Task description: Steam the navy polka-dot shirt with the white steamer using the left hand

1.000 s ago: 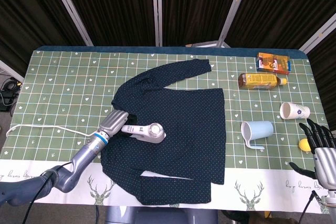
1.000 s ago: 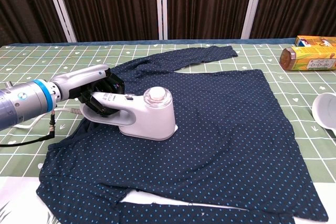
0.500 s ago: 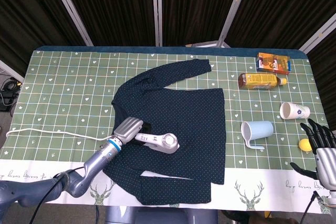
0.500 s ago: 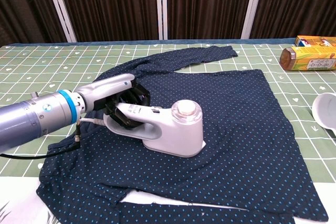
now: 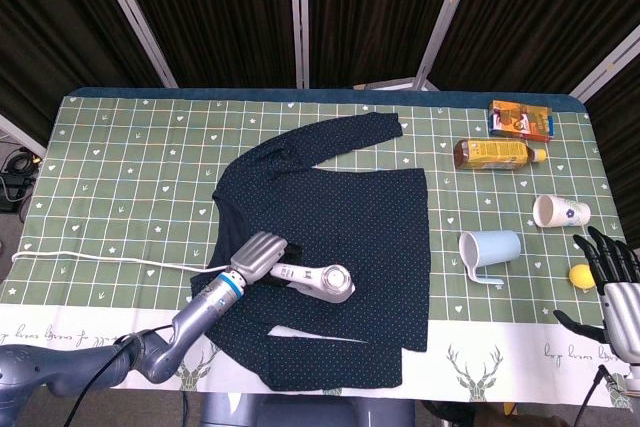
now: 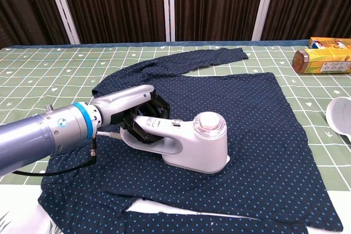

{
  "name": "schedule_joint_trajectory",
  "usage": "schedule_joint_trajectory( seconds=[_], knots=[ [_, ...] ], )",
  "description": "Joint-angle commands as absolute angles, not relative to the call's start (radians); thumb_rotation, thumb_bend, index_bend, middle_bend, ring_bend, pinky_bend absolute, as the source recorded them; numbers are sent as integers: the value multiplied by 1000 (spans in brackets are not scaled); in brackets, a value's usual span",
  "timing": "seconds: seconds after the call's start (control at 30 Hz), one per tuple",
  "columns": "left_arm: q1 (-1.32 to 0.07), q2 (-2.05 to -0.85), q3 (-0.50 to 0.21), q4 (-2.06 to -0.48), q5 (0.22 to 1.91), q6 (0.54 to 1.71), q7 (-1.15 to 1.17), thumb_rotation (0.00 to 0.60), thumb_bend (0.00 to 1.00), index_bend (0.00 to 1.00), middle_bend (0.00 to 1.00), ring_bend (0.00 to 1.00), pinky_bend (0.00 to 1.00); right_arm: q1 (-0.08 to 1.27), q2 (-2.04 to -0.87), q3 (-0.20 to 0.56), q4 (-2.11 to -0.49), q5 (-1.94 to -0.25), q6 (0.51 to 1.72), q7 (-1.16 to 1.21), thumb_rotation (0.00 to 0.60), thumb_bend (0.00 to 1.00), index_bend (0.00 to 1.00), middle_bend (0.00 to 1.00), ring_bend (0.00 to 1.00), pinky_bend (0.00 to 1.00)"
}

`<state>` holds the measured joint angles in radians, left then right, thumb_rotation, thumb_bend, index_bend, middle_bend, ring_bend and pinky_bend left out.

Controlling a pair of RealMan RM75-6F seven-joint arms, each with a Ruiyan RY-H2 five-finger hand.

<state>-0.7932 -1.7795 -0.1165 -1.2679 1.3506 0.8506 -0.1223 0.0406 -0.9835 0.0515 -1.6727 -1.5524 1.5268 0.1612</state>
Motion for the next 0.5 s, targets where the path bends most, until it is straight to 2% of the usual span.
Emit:
schedule_joint_trajectory(
  seconds=[0.03,0.5],
  knots=[
    [-791,-1775,-115,-1267,1350,851,-121,600,926,998,876,844,1000,40,-983,52,-1673,-1552,1527,161,600,0,0,0,0,0],
    [-774,-1705,-101,-1283,1363,858,-127,600,926,998,876,844,1000,38,-982,50,-1677,-1559,1535,159,600,0,0,0,0,0]
  ],
)
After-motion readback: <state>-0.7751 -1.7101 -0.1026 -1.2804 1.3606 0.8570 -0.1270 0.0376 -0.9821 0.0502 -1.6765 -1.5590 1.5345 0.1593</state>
